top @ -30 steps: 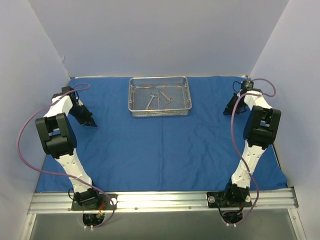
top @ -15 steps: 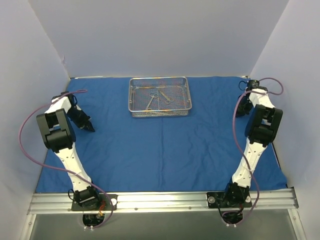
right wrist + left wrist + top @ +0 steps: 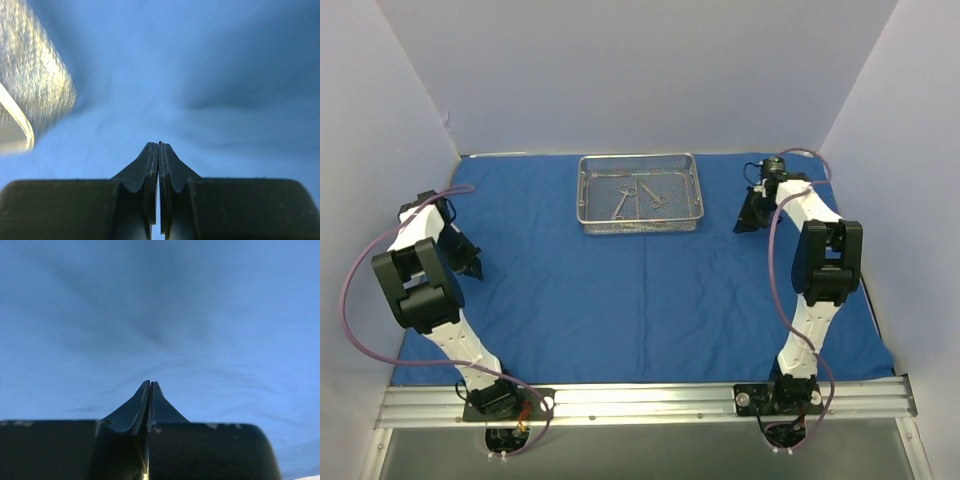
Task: Open and lay out the surgical kit
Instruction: Smooth out the surgical kit at the center of the board, then pick up the container from the surgical kit.
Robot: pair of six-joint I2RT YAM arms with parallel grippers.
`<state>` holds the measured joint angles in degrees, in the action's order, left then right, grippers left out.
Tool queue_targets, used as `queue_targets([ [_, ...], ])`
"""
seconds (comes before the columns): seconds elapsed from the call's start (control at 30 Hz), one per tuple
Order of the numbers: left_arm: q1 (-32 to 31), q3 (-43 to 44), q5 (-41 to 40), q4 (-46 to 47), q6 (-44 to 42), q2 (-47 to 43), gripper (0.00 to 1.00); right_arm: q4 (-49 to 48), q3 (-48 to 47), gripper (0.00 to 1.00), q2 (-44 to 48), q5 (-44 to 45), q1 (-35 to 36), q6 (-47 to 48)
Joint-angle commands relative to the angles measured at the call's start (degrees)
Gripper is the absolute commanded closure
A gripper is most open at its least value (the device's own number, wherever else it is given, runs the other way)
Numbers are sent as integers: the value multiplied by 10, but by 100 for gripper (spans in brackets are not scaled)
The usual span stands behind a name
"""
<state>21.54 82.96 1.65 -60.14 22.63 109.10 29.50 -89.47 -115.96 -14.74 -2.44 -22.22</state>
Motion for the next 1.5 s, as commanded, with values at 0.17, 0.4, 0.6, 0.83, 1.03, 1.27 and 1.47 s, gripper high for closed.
queue_targets([
  [0.17,39,-88,3,28,-7,16,98,-31,175,100,39,-20,-26,4],
  [0.4,65,-47,1,5,-8,-4,98,17,171,100,93,65,-55,45],
  [0.6,59,-21,77,25,8,-126,71,36,53,74,119,34,51,16],
  [0.83,-47,48,137,91,-21,-174,39,-54,-32,37,72,-41,90,-24],
  [1.03,-148,91,172,148,-9,-119,39,-16,-180,24,-32,-10,120,-6],
  [1.27,-230,167,193,211,-39,-21,38,28,-316,19,-127,56,130,65],
  [1.47,-245,210,195,240,-51,23,37,-28,-327,18,-159,65,130,82],
])
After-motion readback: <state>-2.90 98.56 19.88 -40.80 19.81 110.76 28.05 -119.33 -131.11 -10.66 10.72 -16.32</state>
